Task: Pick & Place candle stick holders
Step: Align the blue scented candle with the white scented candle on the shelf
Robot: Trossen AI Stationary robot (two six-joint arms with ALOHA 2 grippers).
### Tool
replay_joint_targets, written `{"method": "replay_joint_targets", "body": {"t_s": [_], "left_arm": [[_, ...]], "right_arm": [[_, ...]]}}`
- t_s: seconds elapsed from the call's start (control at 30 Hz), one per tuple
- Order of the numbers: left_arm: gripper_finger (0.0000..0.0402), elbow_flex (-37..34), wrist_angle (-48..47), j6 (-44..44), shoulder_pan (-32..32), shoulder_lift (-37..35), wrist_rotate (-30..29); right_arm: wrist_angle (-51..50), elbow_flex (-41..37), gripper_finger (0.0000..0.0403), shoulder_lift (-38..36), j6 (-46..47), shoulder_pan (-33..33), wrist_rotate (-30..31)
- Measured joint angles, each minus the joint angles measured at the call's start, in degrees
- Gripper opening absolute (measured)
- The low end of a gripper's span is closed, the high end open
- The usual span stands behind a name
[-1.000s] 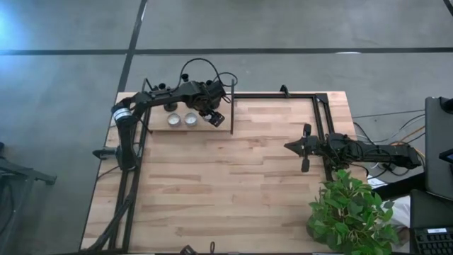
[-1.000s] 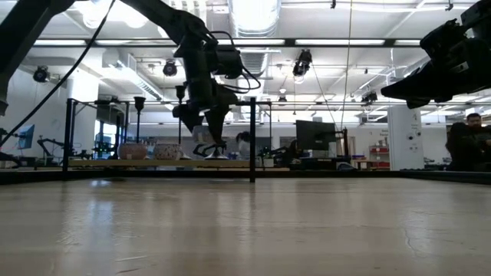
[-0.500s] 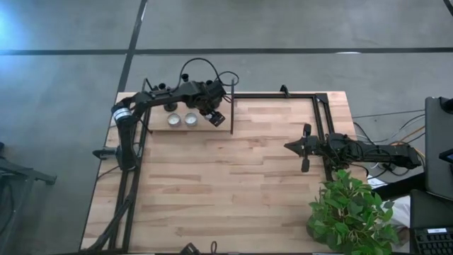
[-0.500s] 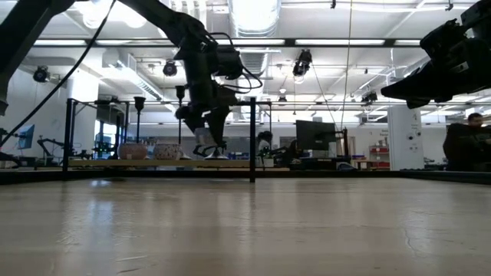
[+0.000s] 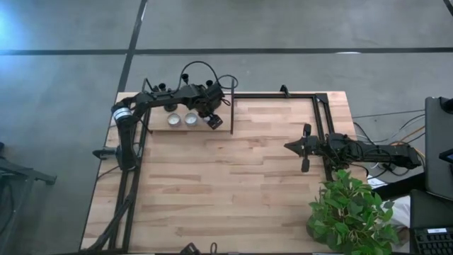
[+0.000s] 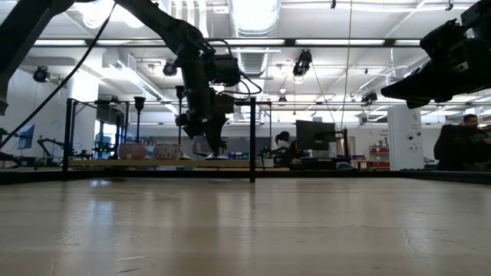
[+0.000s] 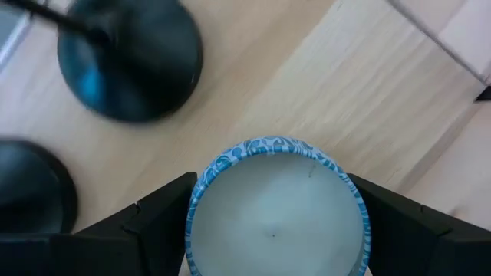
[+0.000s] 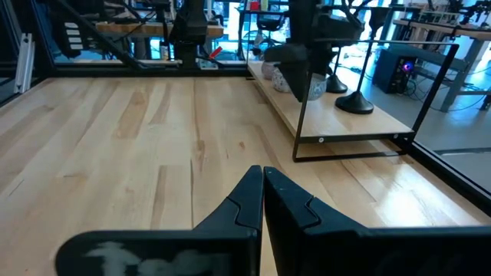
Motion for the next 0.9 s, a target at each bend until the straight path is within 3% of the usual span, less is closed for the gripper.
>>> {"method": "replay_joint_targets", "body": {"t_s": [0.9], "left_arm": [[0.0304, -4.31, 4.42, 10.24, 0.00, -0.08, 2.95]], "right_arm": [[0.00, 0.01, 0.0008, 0.00, 0.00, 0.00, 0.00]]}}
